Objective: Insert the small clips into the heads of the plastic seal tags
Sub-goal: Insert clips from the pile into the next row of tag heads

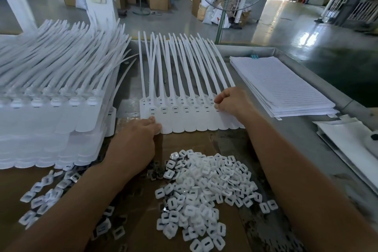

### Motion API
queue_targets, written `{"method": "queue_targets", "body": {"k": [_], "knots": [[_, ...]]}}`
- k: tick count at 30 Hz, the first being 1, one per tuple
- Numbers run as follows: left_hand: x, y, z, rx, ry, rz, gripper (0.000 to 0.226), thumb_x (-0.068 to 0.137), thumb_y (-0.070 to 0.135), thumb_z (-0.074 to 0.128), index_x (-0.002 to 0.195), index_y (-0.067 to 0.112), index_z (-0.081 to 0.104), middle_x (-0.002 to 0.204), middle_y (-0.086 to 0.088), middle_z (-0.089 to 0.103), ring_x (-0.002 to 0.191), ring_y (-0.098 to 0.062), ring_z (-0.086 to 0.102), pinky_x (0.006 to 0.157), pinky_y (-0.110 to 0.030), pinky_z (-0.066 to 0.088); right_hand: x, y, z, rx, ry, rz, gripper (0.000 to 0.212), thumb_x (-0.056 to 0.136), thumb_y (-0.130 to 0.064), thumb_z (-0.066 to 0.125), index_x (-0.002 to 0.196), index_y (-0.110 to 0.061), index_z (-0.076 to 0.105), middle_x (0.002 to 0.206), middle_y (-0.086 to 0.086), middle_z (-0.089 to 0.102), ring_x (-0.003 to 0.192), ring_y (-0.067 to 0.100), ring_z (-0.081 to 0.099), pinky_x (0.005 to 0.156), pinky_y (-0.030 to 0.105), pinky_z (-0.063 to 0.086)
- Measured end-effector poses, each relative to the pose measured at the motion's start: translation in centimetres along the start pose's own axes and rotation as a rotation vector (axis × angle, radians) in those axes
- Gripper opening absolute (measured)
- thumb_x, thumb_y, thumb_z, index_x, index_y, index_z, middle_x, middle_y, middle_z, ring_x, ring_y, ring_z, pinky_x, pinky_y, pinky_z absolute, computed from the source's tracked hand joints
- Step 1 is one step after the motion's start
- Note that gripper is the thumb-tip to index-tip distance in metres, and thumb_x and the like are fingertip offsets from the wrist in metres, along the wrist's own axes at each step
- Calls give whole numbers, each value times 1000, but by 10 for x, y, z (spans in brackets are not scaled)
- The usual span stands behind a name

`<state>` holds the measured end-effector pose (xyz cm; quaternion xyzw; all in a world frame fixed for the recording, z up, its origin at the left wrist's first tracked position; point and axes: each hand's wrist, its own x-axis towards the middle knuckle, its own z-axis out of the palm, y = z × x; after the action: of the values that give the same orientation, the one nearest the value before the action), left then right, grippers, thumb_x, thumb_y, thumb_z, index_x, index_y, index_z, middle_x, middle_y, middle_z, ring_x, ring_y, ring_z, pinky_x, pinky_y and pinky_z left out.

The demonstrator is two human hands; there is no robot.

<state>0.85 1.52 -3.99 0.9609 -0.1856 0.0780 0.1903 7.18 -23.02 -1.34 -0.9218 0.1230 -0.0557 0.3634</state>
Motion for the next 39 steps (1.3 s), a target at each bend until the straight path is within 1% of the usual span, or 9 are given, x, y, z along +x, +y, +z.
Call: {"method": "queue_targets", "body": {"k": [6, 8, 11, 17, 19, 22, 25, 30, 39], "knots": [[-1, 1, -2, 22, -14, -7, 47, 87, -1, 40, 128, 18, 52, 144, -1, 38, 129, -20, 38, 106, -28, 29, -9, 15, 2, -34, 9, -176, 20, 83, -14, 65, 74, -31, 58, 78, -19, 56, 76, -2, 52, 83, 28, 47], [-1, 2, -3, 25, -21, -9, 48, 87, -1, 39, 129, 18, 51, 145, -1, 37, 129, -20, 37, 105, -28, 29, -13, 17, 0, -32, -21, -206, 12, 86, -13, 62, 88, -25, 64, 85, -15, 58, 78, -4, 51, 81, 24, 43], [0, 2, -4, 26, -29, -12, 48, 87, -1, 39, 130, 18, 50, 145, -1, 36, 130, -20, 36, 107, -29, 27, -21, 21, -5, 4, -56, -219, 20, 88, -11, 60, 106, -18, 67, 96, -11, 58, 81, -5, 50, 76, 15, 38], [0, 1, -4, 18, -32, -23, 49, 88, 0, 40, 132, 18, 47, 146, -1, 35, 133, -18, 31, 110, -30, 22, -36, 20, -12, -13, -122, -251, 22, 88, -13, 60, 108, -17, 66, 105, -12, 55, 90, 1, 52, 80, 18, 36], [-1, 2, -4, 12, -34, -25, 49, 88, 0, 40, 133, 18, 47, 145, -1, 35, 133, -19, 32, 110, -30, 21, -41, 18, -16, -27, -123, -279, 20, 86, -13, 62, 104, -18, 67, 100, -17, 55, 84, -4, 51, 74, 12, 36], [-1, 1, -4, 6, -25, -17, 47, 88, 0, 41, 132, 16, 48, 144, -3, 37, 133, -20, 33, 110, -31, 22, -51, 13, -28, -80, -192, -312, 12, 82, -14, 67, 85, -26, 66, 80, -23, 59, 74, -6, 56, 58, 2, 39], [-1, 1, -4, 7, -35, -12, 47, 88, 0, 41, 132, 16, 48, 145, -3, 36, 133, -19, 33, 110, -29, 21, -64, 3, -39, -72, -429, -333, 16, 77, -13, 71, 74, -29, 67, 72, -15, 67, 70, -6, 60, 63, 3, 43], [0, 2, -5, 4, -58, -11, 48, 88, 0, 41, 132, 16, 47, 145, -3, 35, 134, -19, 30, 112, -30, 21, -76, -9, -35, -157, -727, -327, 15, 77, -14, 72, 78, -28, 67, 74, -19, 67, 68, -7, 60, 74, 14, 45], [1, 1, -5, -1, -64, -32, 48, 88, 1, 41, 133, 17, 46, 146, -1, 34, 135, -18, 28, 112, -32, 21, -79, -15, -25, -317, -756, -298, 17, 73, -18, 76, 70, -30, 65, 71, -16, 65, 65, -8, 57, 70, 16, 48]]}}
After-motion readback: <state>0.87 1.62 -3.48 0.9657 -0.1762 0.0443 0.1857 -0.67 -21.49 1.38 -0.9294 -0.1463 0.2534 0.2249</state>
